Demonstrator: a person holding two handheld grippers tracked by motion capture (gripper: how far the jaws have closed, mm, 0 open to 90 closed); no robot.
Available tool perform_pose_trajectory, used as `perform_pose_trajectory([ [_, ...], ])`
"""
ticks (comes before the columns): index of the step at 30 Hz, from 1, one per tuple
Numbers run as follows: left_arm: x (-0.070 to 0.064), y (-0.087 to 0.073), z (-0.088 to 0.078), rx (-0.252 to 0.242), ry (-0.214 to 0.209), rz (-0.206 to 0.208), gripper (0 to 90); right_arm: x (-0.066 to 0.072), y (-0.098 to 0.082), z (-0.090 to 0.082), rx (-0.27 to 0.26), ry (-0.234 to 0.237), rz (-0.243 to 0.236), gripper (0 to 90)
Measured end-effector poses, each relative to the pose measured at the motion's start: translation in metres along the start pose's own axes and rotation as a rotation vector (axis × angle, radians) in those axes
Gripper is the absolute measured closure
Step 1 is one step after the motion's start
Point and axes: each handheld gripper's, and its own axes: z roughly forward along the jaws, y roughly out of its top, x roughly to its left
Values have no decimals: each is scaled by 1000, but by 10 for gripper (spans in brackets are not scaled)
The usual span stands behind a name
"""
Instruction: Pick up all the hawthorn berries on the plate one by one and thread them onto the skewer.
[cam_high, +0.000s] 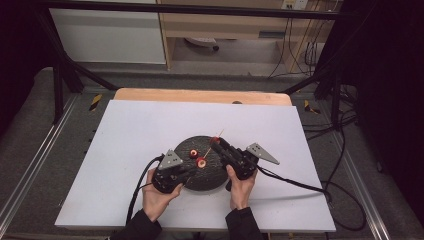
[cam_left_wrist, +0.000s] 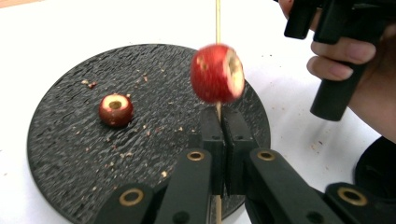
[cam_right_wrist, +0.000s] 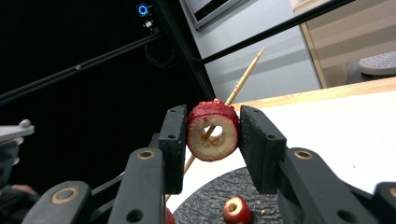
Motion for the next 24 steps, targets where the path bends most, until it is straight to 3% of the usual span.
perform_pose_trajectory([
  [4,-2,0,2,0,19,32,884,1,-1,-2,12,-6,-10,634],
  [8,-2,1,1,-6,17,27,885,1,0,-3,9,-10,-3,637],
  [18,-3,-1,1,19,26,58,886,3,-2,-5,43,-13,9,639],
  [24,-4,5,0,8,27,61,886,5,-10,-4,87,30,37,639],
])
